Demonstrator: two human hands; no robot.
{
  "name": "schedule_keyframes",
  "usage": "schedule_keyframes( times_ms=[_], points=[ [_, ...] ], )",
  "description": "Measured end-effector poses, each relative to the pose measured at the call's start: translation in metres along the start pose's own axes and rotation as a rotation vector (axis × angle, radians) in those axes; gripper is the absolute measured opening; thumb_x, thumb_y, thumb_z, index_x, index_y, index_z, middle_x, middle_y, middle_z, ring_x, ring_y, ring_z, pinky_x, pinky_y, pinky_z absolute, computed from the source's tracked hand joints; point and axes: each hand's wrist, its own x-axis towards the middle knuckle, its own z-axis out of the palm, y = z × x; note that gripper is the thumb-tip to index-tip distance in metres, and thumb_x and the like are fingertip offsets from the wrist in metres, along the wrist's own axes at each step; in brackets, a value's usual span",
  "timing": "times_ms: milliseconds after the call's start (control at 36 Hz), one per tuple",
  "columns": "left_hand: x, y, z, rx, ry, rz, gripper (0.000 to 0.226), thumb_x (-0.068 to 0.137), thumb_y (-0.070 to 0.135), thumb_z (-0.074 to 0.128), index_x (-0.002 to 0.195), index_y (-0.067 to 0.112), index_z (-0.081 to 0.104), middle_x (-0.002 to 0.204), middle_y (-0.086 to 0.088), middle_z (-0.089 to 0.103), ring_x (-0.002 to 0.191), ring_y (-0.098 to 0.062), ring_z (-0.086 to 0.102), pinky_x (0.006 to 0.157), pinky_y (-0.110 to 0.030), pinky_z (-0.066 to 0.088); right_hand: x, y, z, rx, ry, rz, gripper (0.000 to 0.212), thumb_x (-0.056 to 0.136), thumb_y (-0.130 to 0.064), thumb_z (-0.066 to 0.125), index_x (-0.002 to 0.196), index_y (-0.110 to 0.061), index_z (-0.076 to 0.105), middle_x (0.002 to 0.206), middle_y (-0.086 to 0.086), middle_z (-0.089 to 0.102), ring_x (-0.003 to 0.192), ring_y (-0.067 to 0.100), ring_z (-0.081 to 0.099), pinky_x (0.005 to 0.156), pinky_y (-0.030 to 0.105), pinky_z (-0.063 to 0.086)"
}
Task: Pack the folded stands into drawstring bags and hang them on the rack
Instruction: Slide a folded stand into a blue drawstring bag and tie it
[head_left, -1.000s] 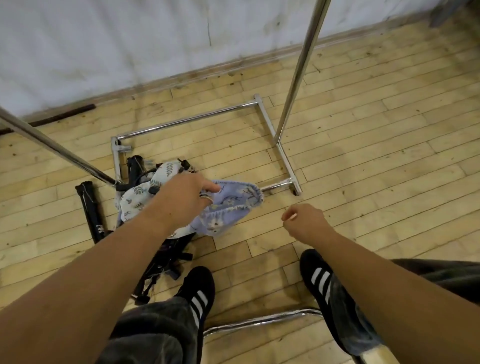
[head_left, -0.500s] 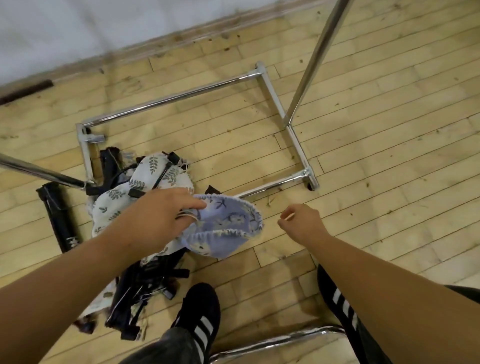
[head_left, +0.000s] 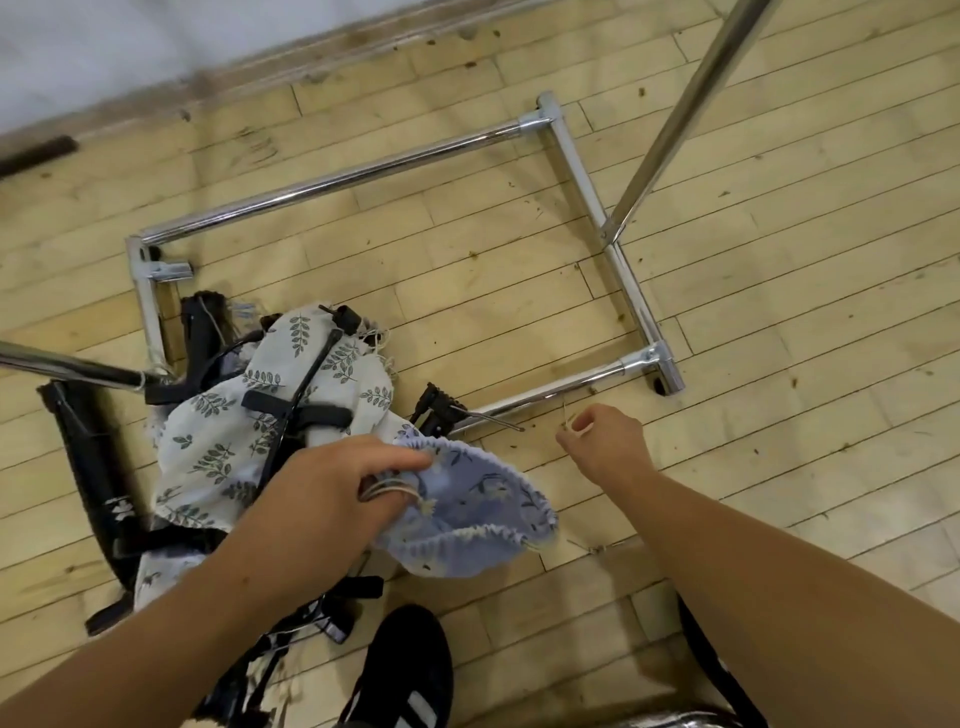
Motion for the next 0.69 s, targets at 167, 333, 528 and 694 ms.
schedule_keyframes(
  times_ms=[167, 333, 528, 694],
  points=[
    [0.003, -0.006, 0.005, -0.033, -0.007, -0.041, 0.032, 0.097, 0.028, 0.07, 0.124, 0.044, 0.071, 0.102, 0.034, 0.061, 0.097, 0.024, 0.051, 0.075, 0.0, 0.041, 0.013, -0.007, 0.009, -0.058, -0.023, 0.006, 0.035, 0.096, -0.043, 0.069, 0.11, -0.013, 0.059, 0.097, 0.003, 0.061, 0.088, 0.019, 0.056, 0.078, 0.031, 0.051],
    [0.003, -0.013, 0.009, -0.058, -0.046, -0.073, 0.03, 0.096, 0.031, 0.07, 0.12, 0.049, 0.069, 0.108, 0.035, 0.061, 0.101, 0.02, 0.051, 0.076, 0.0, 0.042, 0.023, -0.009, 0.013, -0.075, 0.014, -0.003, 0.026, 0.097, -0.034, 0.069, 0.111, -0.012, 0.063, 0.083, 0.0, 0.055, 0.079, 0.02, 0.058, 0.07, 0.03, 0.047],
    [0.005, -0.018, 0.013, -0.076, -0.111, -0.094, 0.029, 0.095, 0.033, 0.07, 0.11, 0.057, 0.066, 0.108, 0.041, 0.058, 0.102, 0.018, 0.054, 0.08, -0.005, 0.045, 0.027, -0.007, 0.015, -0.178, -0.003, 0.002, 0.013, 0.101, -0.021, 0.059, 0.105, -0.011, 0.065, 0.081, 0.0, 0.054, 0.067, 0.015, 0.055, 0.064, 0.03, 0.049],
    [0.006, -0.014, 0.011, -0.08, -0.147, -0.108, 0.027, 0.096, 0.036, 0.069, 0.106, 0.061, 0.065, 0.107, 0.039, 0.06, 0.103, 0.021, 0.05, 0.08, -0.006, 0.045, 0.024, -0.006, 0.014, -0.116, -0.111, 0.083, 0.017, 0.088, -0.025, 0.07, 0.08, -0.012, 0.062, 0.085, 0.005, 0.066, 0.069, 0.018, 0.061, 0.06, 0.026, 0.05]
  ],
)
